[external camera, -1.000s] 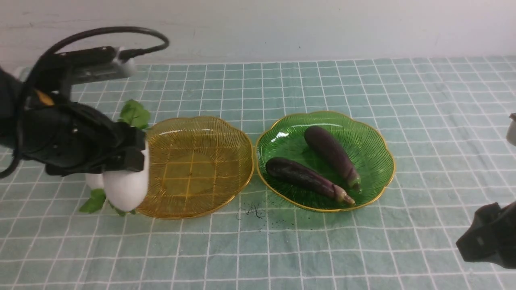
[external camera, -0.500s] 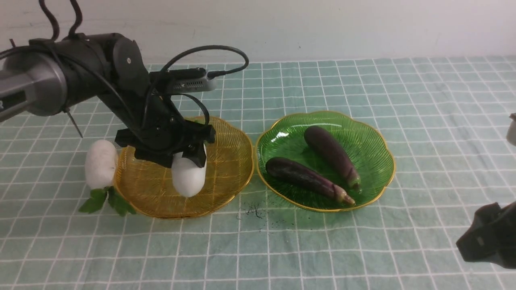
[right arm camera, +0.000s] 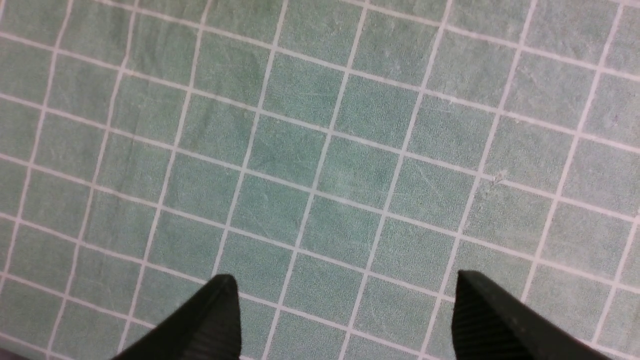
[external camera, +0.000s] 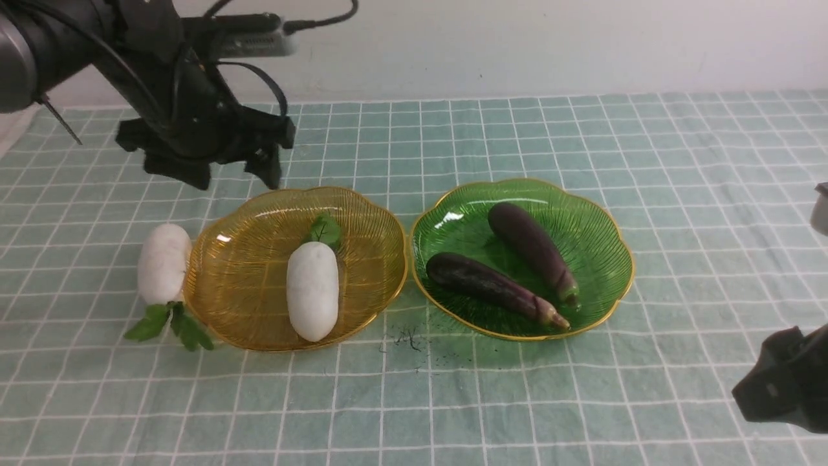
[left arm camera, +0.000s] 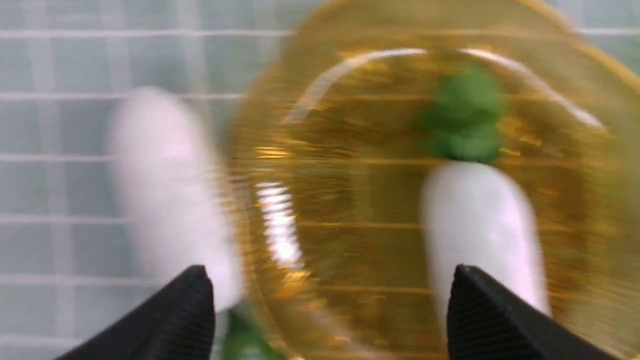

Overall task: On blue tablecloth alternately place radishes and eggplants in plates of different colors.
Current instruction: 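Pick up the white radish and place it in the left plate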

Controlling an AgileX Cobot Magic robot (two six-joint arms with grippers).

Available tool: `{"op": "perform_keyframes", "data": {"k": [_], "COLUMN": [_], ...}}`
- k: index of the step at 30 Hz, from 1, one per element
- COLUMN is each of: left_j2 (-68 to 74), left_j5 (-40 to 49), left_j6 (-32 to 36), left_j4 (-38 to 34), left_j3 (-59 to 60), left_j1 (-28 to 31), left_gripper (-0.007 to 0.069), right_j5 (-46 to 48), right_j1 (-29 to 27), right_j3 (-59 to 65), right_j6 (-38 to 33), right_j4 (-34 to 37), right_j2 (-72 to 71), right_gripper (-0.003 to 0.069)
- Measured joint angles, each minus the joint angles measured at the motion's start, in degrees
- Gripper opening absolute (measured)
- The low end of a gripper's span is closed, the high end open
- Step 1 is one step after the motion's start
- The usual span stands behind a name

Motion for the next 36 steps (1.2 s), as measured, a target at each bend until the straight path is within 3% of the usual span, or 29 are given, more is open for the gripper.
{"op": "perform_keyframes", "data": {"k": [8,24,28,36], "left_j2": [5.1,19.3,19.7,14.5], "left_j5": [-5.2,-11.2,-9.6,5.5], "left_j6": [-4.8,-4.9,-4.2,0.8], "left_j4": [1.1,0.4,1.4,6.5], "left_j3": [-0.1,-0.1,-0.6,-12.0], "left_j1": [7.7,8.0,8.0,8.0], "left_gripper": [0.0563,0.0540,0.0425,0.0426], "right_j5": [0.0,-0.2,-0.3,-0.7], "right_j1": [0.0,0.0,0.0,0.0], "right_j3": [0.0,0.0,0.0,0.0], "right_j6": [0.0,0.0,0.0,0.0], "right_j4": [0.0,0.0,0.2,0.4], "right_j2": [0.0,0.0,0.0,0.0], "right_gripper": [0.0513,0.0513,0.0513,0.0513]}}
